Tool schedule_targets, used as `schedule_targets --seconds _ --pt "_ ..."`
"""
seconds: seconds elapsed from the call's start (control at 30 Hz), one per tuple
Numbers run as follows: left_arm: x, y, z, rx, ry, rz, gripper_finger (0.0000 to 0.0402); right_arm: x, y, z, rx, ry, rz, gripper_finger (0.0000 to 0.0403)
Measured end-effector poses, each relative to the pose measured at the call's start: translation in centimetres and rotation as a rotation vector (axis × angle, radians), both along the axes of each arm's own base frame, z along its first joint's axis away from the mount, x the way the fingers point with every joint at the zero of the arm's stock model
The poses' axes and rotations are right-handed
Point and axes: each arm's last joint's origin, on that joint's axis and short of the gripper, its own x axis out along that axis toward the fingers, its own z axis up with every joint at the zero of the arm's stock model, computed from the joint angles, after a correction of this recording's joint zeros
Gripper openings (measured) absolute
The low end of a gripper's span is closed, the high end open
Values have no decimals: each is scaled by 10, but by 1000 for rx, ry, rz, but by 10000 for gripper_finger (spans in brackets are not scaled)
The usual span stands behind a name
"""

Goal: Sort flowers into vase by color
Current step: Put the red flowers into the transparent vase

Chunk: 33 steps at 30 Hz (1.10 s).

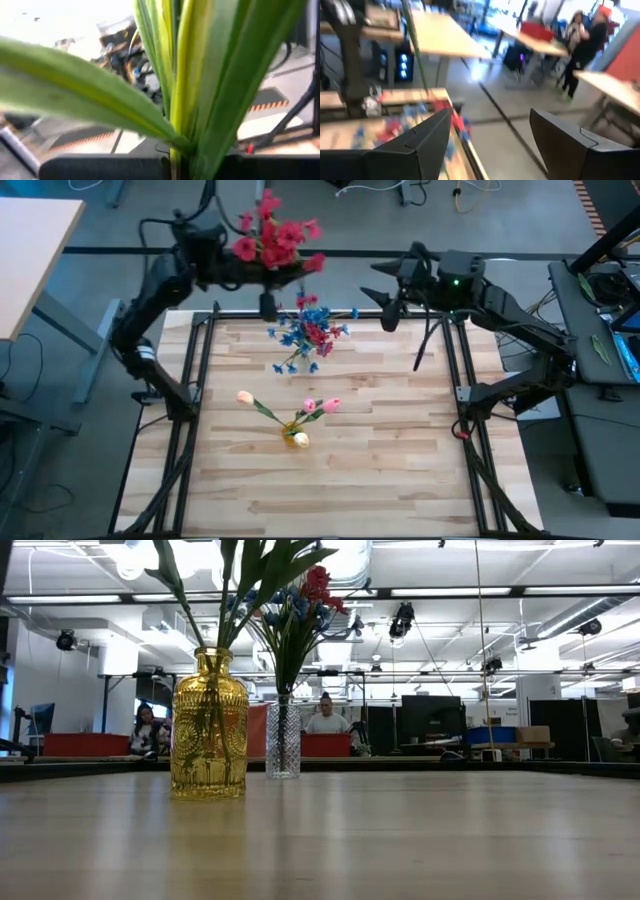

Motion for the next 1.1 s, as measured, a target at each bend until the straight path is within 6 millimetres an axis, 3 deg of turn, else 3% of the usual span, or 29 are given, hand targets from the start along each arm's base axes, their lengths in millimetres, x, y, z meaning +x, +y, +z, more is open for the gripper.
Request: schedule_targets --seconds 0.23,0.5,0.8,1.1 --pt "-60 -17 2 -12 29 74 0 -6 -19 -37 94 131 -84 263" --pt "-111 -32 -36 -25 0 250 0 -9 -32 -105 194 227 -147 256" --pt "-146 -44 -106 -157 -40 314 0 -6 -30 -195 310 273 -136 253" --pt "-151 -46 -177 -246 -106 308 0 0 -2 -279 286 127 12 248"
